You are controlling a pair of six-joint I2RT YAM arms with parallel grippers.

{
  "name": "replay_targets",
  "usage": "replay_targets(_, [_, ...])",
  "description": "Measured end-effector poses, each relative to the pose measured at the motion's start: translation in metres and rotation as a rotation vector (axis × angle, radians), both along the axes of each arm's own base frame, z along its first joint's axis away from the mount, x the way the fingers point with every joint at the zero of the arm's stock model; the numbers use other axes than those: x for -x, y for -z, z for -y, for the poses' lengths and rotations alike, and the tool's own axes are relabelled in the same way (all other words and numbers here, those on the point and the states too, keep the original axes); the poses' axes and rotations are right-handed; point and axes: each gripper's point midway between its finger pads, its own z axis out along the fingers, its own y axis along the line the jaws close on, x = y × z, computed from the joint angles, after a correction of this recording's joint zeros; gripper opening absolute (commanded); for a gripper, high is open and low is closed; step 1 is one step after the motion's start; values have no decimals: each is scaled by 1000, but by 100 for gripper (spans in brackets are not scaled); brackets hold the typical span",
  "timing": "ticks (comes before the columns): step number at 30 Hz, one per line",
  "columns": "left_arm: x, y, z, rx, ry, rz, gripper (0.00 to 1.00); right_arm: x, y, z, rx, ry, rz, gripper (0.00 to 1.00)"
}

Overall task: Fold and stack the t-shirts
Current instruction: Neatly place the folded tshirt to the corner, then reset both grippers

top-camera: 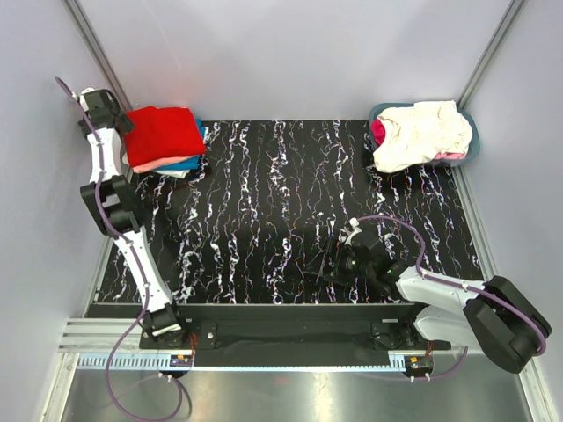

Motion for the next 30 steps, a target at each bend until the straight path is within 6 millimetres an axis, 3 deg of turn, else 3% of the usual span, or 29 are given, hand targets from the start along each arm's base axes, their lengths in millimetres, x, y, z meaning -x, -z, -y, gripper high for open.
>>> replay_targets(5, [37, -13, 12, -22, -94, -63, 96, 0, 0, 0, 0, 0, 0, 100])
replay_targets(10, [76, -76, 39, -52, -161, 7, 99, 0, 0, 0, 0, 0, 1, 100])
replay_targets(14, [119, -128, 73, -22, -151, 114, 99, 0, 0, 0, 0, 0, 1, 100])
replay_targets(19, [174, -164, 111, 54, -68, 230, 99, 0, 0, 0, 1, 0, 0, 100])
replay_targets(23, [207, -165, 149, 120, 68, 258, 99, 1, -3, 1, -3, 0, 5, 100])
replay_targets(30, [287, -121, 210, 175, 289, 192, 99, 1, -4, 1, -6, 0, 9, 100])
